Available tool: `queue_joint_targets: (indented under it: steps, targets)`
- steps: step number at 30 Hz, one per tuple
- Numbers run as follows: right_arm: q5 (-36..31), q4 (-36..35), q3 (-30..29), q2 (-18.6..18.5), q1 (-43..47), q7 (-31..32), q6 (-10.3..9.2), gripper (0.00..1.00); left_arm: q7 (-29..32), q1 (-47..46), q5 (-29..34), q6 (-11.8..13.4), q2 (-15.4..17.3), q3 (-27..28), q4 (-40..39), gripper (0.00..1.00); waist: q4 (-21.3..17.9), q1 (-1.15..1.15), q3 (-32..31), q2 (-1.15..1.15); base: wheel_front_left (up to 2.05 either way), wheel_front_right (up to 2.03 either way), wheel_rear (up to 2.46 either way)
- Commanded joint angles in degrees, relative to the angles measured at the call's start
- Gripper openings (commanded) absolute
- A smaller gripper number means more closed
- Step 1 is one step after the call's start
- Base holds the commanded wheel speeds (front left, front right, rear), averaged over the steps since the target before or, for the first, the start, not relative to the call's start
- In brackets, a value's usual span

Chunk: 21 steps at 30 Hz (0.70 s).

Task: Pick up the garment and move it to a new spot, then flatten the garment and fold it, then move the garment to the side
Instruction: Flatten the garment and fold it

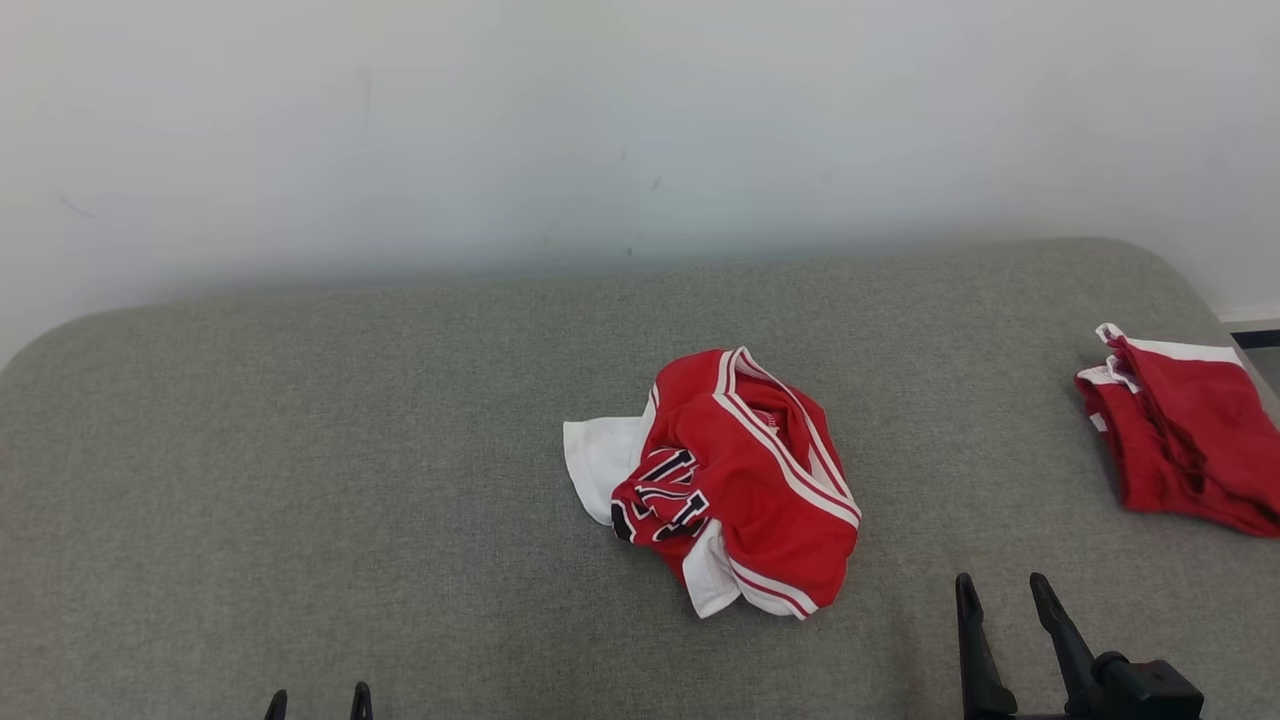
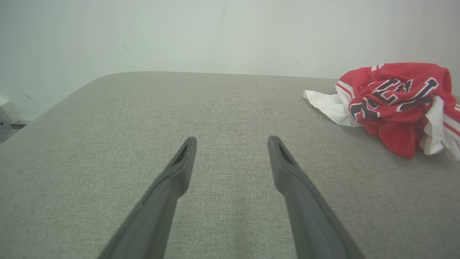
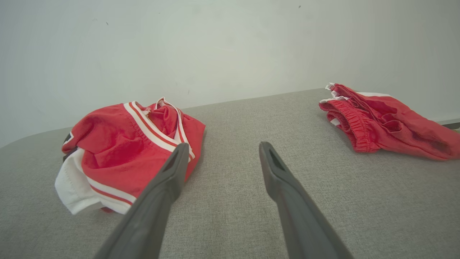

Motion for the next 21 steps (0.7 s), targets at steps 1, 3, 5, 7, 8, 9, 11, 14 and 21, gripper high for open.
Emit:
queue_joint_targets:
  steps: [1,3,5,7,8,9,11,14,21]
  targets:
    - [0.46,0.17,0.23,0.13,-0.19,-0.24,-0.14,1.0,-0.16,-0.39,0.39,-0.15,-0.26,0.11,0.26,1.0,-0.06,0.0,0.14,0.0,0.0,0.0,0.0]
    - [0.47,0.2,0.3,0.13,-0.19,-0.3,-0.14,1.0,-0.16,-0.44,0.36,-0.19,-0.27,0.18,0.33,1.0,-0.09,0.0,0.21,0.0,0.0,0.0,0.0]
    - [0.63,0.3,0.45,0.13,-0.27,-0.36,-0.14,1.0,-0.16,-0.58,0.37,-0.31,-0.3,0.35,0.47,1.0,-0.19,0.0,0.31,0.0,0.0,0.0,0.0]
    - [0.71,0.41,0.52,0.13,-0.39,-0.41,-0.15,1.0,-0.16,-0.65,0.57,-0.27,-0.33,0.44,0.5,1.0,-0.27,0.0,0.39,0.0,0.0,0.0,0.0]
    - [0.77,0.46,0.56,0.13,-0.45,-0.42,-0.15,1.0,-0.17,-0.66,0.7,-0.24,-0.35,0.45,0.4,1.0,-0.32,0.0,0.41,0.0,0.0,0.0,0.0]
    - [0.84,0.49,0.6,0.13,-0.49,-0.44,-0.15,1.0,-0.16,-0.66,0.79,-0.24,-0.36,0.46,0.33,1.0,-0.36,0.0,0.43,0.0,0.0,0.0,0.0]
    - [0.97,0.55,0.69,0.13,-0.54,-0.48,-0.15,1.0,-0.16,-0.7,0.94,-0.31,-0.39,0.52,0.28,1.0,-0.47,0.0,0.45,0.0,0.0,0.0,0.0]
    - [1.06,0.73,0.85,0.13,-0.63,-0.59,-0.15,1.0,-0.16,-0.71,0.5,-0.42,-0.48,0.58,0.48,1.0,-0.69,0.0,0.35,0.0,0.0,0.0,0.0]
    - [1.19,1.15,1.48,0.13,-1.12,-0.68,-0.15,1.0,-0.17,-1.6,-0.67,-0.92,-0.6,0.69,1.05,1.0,-1.93,0.0,0.38,0.0,0.0,0.0,0.0]
